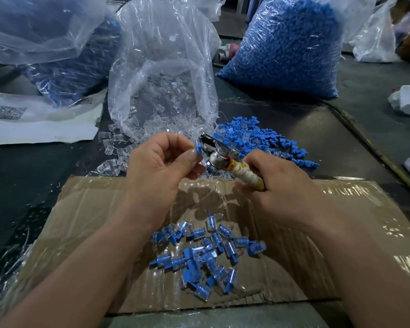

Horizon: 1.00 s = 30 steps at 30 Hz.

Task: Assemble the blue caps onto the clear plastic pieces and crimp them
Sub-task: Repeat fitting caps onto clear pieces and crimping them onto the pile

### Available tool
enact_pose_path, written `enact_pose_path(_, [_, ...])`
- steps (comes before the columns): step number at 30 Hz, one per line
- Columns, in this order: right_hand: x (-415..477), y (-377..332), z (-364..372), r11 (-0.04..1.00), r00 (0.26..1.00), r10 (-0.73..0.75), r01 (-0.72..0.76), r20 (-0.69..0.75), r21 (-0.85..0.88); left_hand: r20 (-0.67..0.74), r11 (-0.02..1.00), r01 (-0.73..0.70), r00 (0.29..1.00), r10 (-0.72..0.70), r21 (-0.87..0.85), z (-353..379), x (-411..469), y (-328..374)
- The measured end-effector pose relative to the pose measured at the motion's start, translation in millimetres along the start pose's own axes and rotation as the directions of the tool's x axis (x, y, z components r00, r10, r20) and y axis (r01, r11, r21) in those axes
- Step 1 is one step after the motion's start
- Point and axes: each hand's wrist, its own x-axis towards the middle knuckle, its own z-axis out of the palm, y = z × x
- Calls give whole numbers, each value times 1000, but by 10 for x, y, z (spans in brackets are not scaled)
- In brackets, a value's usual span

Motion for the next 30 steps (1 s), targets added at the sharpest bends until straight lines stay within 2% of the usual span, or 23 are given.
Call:
enact_pose_path(17, [-4, -75, 26, 1000, 998, 16, -16, -59, 2, -63, 996, -31, 997, 37, 82, 15, -19, 5])
enact_pose_path(24, [22, 87, -44, 999, 994, 44, -47, 97, 22, -134, 999, 51, 990, -52, -11, -13, -10, 1])
enact_pose_path(26, [20, 104, -45, 998, 990, 61, -61, 127, -11, -74, 994, 91, 993, -95, -64, -39, -3, 38])
enact_pose_path(30, [23, 104, -19, 997, 982, 67, -58, 177, -53, 201, 955, 258, 953, -227, -148, -27, -21, 95])
